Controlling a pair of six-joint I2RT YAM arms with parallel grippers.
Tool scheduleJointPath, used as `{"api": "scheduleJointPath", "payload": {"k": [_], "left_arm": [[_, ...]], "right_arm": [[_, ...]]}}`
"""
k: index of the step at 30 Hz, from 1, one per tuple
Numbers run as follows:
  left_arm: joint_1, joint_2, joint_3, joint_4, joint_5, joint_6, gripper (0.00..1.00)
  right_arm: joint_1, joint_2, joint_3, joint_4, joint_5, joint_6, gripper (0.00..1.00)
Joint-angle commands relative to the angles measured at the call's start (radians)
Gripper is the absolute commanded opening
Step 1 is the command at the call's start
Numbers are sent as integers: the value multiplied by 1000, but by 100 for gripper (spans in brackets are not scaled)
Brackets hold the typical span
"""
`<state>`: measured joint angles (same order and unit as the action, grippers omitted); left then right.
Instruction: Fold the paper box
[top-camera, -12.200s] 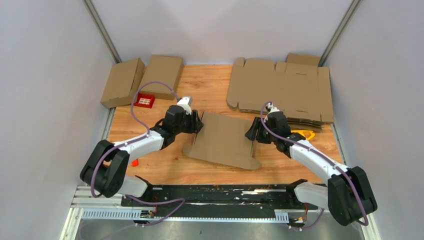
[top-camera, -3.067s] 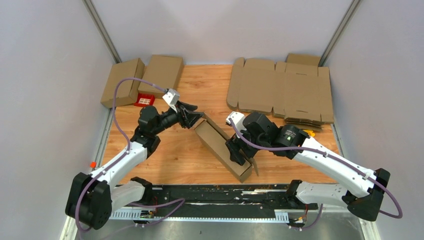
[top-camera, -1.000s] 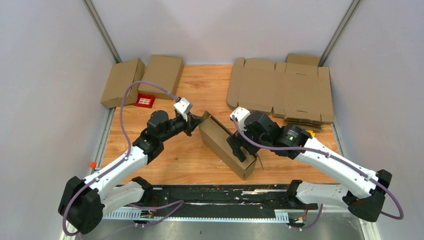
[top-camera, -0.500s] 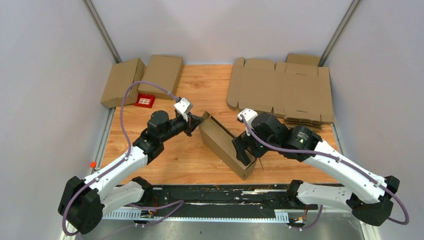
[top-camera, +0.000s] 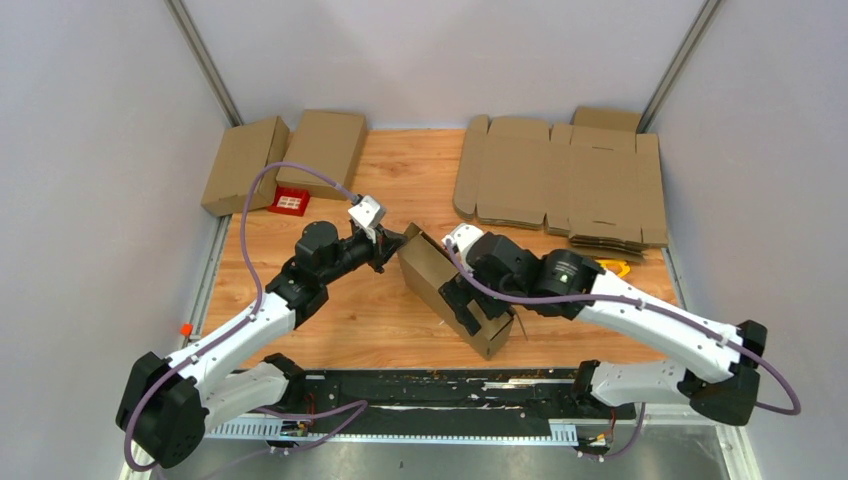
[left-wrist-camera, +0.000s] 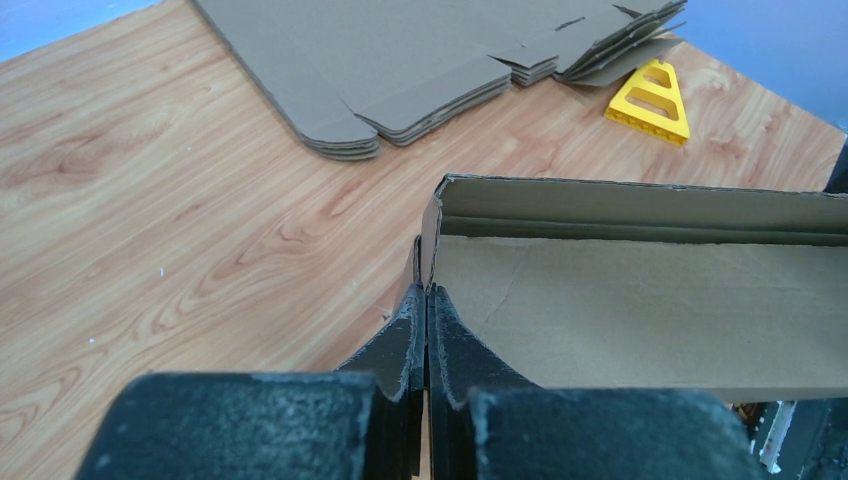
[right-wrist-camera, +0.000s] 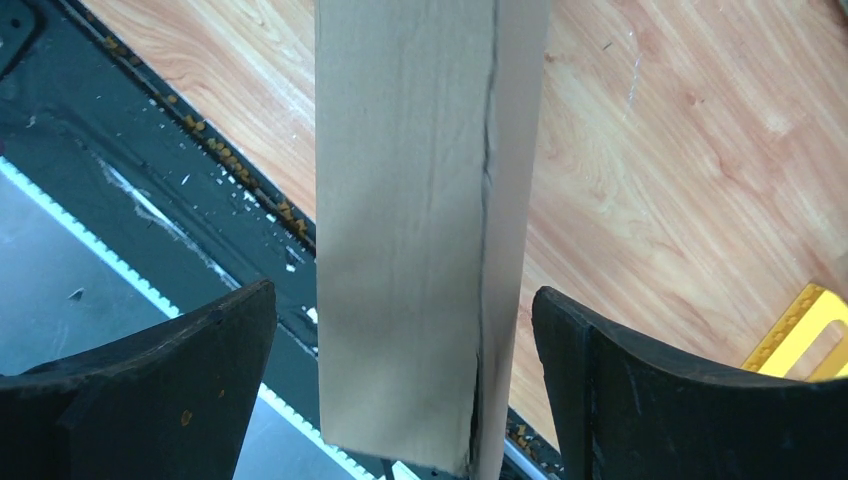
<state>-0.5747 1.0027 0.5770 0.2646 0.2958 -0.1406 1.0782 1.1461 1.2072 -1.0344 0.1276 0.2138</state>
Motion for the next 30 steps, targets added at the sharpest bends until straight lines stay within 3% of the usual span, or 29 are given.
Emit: {"api": "scheduleJointPath", "payload": {"k": [1,5,11,20,24,26,30], "left_arm": [[-5,0,-2,-40,-17,3,0],[-6,-8,-3,-42,-21,4,0],[-13,-24,-3,-48,-27,7,0],[-17,-25,-6,-48,-36,10,0],[-19,-26,-6,-54,-44,13,0],[-19,-27,-9,-54,-47,15,0],[-22,-29,-10,-57,-54,16,0]], "right_arm": [[33,75,91,6,121,-10,100],[47,146,132,-19,141,-31,100],[50,212,154,-37,163,-46,90],[51,233,158,-23,183,-44,55],[46,217,148,-7,173,-58,44],[40,217,147,-4,170,-69,44],[26,223,146,11,164,-97,56]]}}
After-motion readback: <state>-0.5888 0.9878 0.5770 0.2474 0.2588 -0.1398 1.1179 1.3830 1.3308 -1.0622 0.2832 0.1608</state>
